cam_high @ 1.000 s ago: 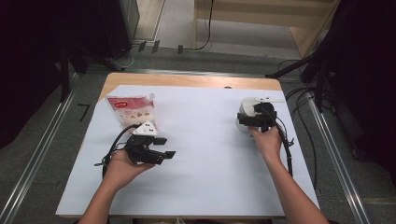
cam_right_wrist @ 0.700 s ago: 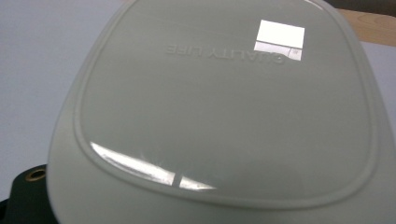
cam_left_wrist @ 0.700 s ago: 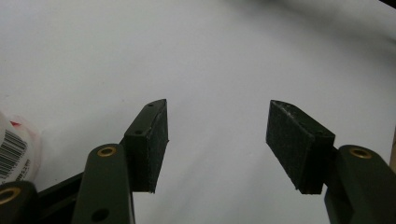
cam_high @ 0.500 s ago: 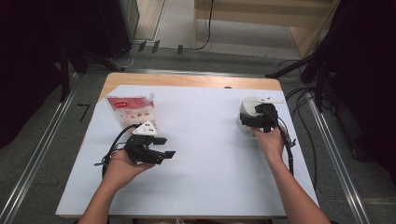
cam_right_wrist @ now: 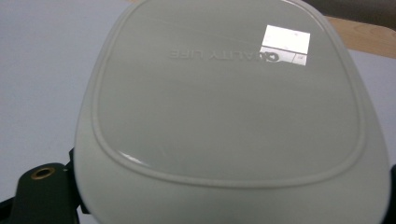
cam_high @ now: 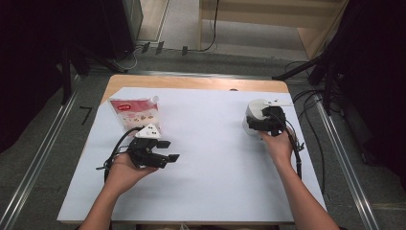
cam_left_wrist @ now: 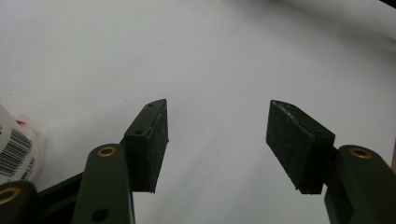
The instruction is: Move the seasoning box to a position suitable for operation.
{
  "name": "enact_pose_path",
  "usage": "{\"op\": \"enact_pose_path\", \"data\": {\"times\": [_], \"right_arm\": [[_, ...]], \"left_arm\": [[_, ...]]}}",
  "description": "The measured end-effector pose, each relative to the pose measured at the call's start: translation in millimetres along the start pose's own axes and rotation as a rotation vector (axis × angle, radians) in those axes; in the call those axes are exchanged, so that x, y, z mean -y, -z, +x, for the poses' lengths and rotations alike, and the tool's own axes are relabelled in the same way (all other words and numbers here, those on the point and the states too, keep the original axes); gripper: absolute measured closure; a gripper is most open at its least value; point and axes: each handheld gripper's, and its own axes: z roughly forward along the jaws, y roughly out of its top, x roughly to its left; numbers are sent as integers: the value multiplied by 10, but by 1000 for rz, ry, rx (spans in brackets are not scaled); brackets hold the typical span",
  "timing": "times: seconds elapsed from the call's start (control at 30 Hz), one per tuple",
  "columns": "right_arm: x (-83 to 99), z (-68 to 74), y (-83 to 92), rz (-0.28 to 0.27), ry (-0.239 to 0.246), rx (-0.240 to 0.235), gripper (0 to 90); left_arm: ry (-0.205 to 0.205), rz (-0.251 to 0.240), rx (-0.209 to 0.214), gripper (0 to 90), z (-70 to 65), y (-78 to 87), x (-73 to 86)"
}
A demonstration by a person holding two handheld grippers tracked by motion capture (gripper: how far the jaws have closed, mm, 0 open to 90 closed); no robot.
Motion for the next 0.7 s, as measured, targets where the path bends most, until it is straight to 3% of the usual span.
{"op": "enact_pose_path", "data": {"times": [0.4,0.7], "right_arm": [[-31,-20,82,-19,-7,-8,155],[-47,31,211,-12,29,-57,157]], "left_arm": [[5,0,5,403,1,-11,-3],[1,-9,4,402,11,-4,-29]]}}
